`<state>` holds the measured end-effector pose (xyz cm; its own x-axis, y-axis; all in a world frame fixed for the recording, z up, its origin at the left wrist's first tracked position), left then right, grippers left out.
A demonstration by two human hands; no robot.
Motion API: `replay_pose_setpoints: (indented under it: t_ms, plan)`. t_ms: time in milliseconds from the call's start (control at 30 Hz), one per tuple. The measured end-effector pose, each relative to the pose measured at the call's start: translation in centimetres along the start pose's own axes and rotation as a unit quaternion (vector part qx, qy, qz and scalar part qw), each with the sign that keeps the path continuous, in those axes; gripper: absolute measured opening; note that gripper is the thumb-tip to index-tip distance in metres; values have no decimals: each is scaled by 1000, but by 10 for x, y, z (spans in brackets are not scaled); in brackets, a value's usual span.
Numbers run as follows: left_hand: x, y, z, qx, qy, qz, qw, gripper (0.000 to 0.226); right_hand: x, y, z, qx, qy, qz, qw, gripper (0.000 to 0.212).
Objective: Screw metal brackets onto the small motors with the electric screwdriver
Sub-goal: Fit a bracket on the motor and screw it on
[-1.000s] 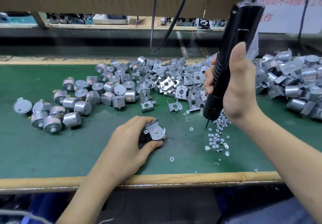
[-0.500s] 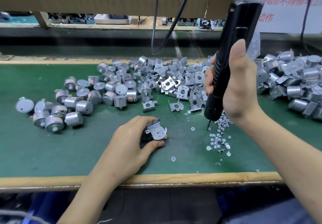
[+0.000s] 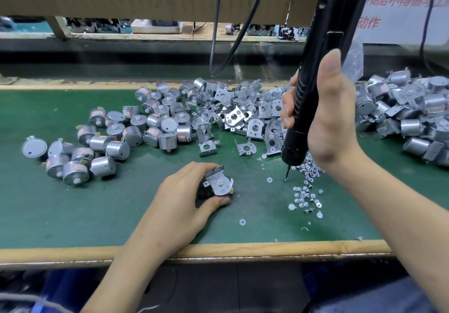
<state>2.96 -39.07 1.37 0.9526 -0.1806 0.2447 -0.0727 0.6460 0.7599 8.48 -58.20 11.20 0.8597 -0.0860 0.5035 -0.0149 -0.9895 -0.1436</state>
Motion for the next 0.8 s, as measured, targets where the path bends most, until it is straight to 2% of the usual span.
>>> replay_pose_setpoints:
  t_ms: [500,800]
  plan:
    - [0,0,-1,-6,0,4,1000,46,2,6,5,-2,-1,14,1000,97]
    - [0,0,-1,-8,1,4,1000,44,-2,2,10,-11,-3,14,1000,92]
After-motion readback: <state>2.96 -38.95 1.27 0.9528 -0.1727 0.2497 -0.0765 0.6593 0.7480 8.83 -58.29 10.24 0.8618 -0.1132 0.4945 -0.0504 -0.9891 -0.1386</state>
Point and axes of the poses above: each hand's wrist, its own x-axis towards the middle knuckle, its own y-axis out of the back of the hand, z = x × y, the point moved 10 cm from there along x, towards the middle knuckle, and after that the axes turned 6 degrees about y, right-handed, at the moved point
